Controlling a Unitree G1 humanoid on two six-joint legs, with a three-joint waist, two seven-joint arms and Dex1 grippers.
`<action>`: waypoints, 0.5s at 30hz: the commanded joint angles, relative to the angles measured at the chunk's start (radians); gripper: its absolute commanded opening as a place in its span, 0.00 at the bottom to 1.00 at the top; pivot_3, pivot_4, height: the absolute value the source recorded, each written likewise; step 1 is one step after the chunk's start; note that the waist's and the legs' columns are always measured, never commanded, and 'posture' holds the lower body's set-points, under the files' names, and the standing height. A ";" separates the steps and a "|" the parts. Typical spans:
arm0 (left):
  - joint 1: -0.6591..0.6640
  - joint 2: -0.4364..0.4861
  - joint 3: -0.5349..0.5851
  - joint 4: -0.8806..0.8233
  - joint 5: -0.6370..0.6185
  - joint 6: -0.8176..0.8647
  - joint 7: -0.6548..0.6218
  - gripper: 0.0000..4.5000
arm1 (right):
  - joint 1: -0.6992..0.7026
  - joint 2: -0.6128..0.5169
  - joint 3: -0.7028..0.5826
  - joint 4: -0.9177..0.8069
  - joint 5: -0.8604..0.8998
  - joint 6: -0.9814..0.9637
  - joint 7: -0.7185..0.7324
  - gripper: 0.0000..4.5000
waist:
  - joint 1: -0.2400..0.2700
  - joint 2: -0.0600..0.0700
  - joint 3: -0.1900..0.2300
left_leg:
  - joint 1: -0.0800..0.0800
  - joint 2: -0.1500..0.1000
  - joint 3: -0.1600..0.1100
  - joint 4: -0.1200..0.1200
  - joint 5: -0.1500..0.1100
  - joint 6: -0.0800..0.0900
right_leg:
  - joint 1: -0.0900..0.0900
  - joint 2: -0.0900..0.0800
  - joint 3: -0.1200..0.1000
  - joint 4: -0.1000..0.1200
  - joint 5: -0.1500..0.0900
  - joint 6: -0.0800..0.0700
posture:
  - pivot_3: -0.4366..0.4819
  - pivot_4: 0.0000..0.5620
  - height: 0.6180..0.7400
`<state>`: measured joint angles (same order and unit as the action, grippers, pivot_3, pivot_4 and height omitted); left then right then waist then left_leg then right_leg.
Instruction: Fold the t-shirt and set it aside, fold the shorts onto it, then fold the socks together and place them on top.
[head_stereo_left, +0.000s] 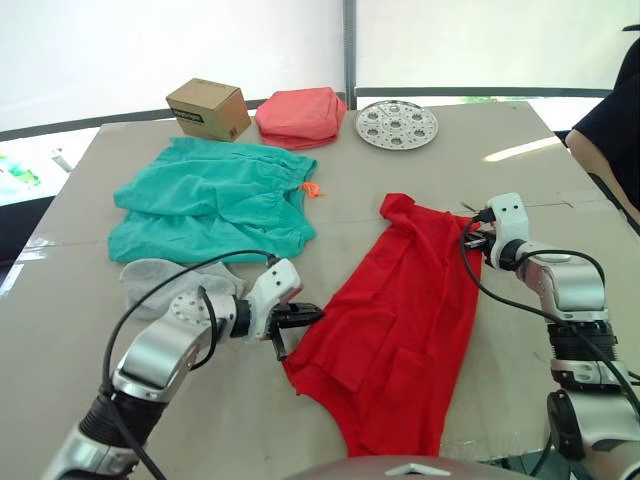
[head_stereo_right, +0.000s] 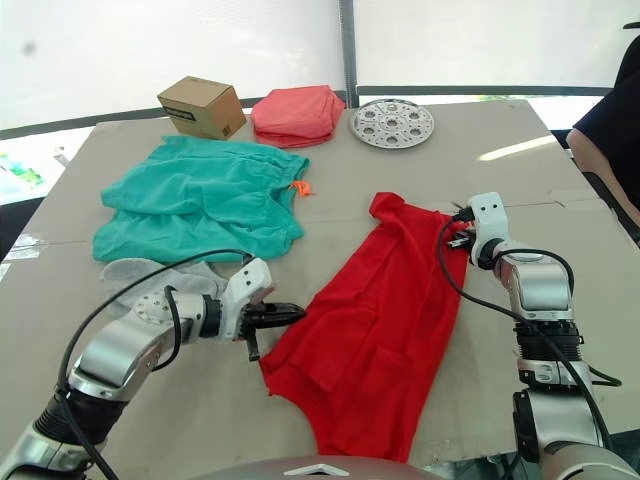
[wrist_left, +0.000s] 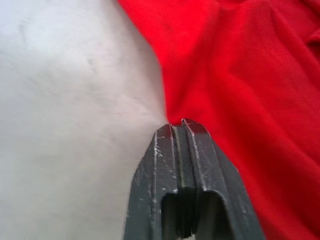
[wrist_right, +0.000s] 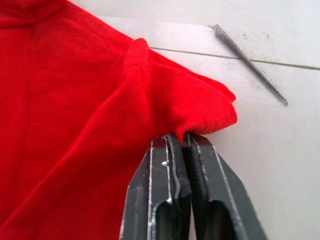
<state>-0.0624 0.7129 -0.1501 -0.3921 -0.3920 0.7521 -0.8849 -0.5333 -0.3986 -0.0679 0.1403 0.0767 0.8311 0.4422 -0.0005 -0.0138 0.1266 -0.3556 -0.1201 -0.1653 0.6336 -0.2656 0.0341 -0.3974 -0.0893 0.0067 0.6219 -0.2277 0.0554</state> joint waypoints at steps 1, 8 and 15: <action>0.099 -0.051 -0.026 -0.057 -0.058 0.090 0.051 0.01 | -0.044 -0.002 0.049 0.039 -0.017 -0.062 0.008 0.00 | -0.002 0.000 0.000 | 0.000 0.000 0.002 0.000 -0.001 0.001 | 0.000 0.000 0.002 -0.001 0.000 0.001 | 0.48 0.27 1.00; 0.245 -0.127 0.183 -0.213 -0.223 0.214 0.171 0.01 | -0.175 0.008 0.122 0.228 -0.052 -0.218 0.033 0.00 | -0.010 -0.001 0.002 | 0.000 0.001 0.009 0.000 -0.002 0.003 | -0.001 0.001 0.008 -0.002 0.002 0.003 | 0.48 0.27 1.00; 0.412 -0.195 0.292 -0.340 -0.317 0.249 0.299 0.01 | -0.376 0.061 0.192 0.563 -0.111 -0.453 0.069 0.00 | -0.017 0.001 0.005 | 0.001 0.003 0.014 0.000 -0.003 0.006 | -0.003 0.002 0.010 0.000 0.002 0.002 | 0.48 0.27 1.00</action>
<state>0.3435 0.5296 0.1231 -0.6954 -0.6788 0.9940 -0.6187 -0.8671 -0.3455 0.1142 0.6744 -0.0239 0.4449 0.5006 -0.0175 -0.0127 0.1313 -0.3544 -0.1172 -0.1508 0.6337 -0.2692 0.0400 -0.4007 -0.0875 0.0167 0.6219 -0.2258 0.0582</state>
